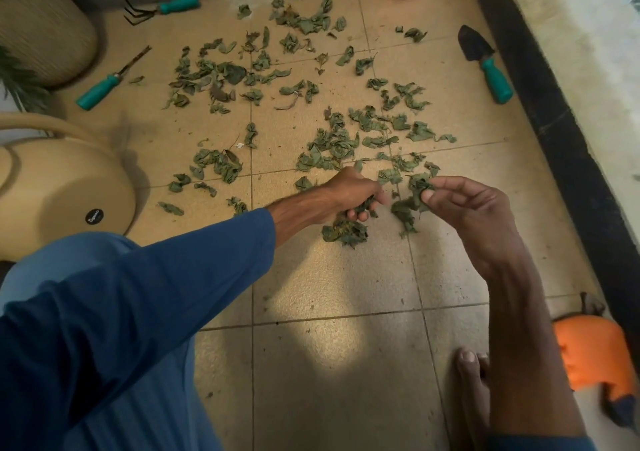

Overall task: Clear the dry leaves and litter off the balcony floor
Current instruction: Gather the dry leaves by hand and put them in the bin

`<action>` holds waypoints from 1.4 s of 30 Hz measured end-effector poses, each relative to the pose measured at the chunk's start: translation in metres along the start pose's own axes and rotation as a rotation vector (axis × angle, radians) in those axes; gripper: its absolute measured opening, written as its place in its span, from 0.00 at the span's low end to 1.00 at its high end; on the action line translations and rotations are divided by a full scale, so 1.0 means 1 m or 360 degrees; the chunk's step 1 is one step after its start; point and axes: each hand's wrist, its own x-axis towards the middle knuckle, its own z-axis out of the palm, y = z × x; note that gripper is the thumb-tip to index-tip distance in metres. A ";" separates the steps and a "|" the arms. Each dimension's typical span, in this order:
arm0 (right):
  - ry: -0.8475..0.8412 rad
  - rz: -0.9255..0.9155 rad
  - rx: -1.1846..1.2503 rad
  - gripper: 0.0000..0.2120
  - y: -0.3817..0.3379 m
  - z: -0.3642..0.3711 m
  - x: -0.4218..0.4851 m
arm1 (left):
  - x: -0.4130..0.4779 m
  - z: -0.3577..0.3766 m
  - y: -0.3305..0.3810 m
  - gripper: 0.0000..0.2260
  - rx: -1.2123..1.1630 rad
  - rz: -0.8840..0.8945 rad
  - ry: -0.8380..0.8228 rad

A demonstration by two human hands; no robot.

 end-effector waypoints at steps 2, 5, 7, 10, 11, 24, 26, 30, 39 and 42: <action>-0.0023 0.0007 0.0084 0.12 0.001 0.004 0.002 | 0.001 0.002 -0.003 0.08 -0.0032 -0.0073 -0.0017; -0.0061 0.0020 0.0179 0.10 0.003 0.011 0.003 | 0.002 0.007 -0.006 0.13 -0.0068 -0.0155 -0.0077; -0.0074 0.0028 0.0272 0.12 0.000 0.015 0.002 | 0.004 0.009 -0.008 0.13 -0.0189 -0.0230 -0.0123; -0.0093 0.0014 0.0405 0.11 -0.004 0.017 0.003 | 0.002 0.010 -0.007 0.13 -0.0421 -0.0327 -0.0304; -0.0092 0.0008 0.0417 0.11 -0.004 0.018 0.004 | 0.001 0.011 -0.006 0.13 -0.0497 -0.0355 -0.0376; -0.0121 0.0071 0.0674 0.10 -0.009 0.031 0.000 | -0.003 0.013 -0.002 0.11 -0.0792 -0.0418 -0.0449; -0.0150 0.0091 0.0724 0.10 -0.009 0.034 0.000 | -0.004 0.013 -0.002 0.10 -0.0807 -0.0411 -0.0411; -0.0131 0.0022 0.0609 0.12 -0.005 0.045 -0.001 | -0.003 0.014 -0.002 0.08 -0.0886 -0.0403 -0.0428; 0.0228 -0.0407 -0.0025 0.10 -0.001 0.054 -0.001 | -0.004 0.016 0.003 0.11 -0.1041 -0.0477 -0.0450; 0.0304 -0.0426 -0.0231 0.09 0.001 0.055 -0.001 | -0.008 0.015 0.007 0.13 -0.1053 -0.0449 -0.0406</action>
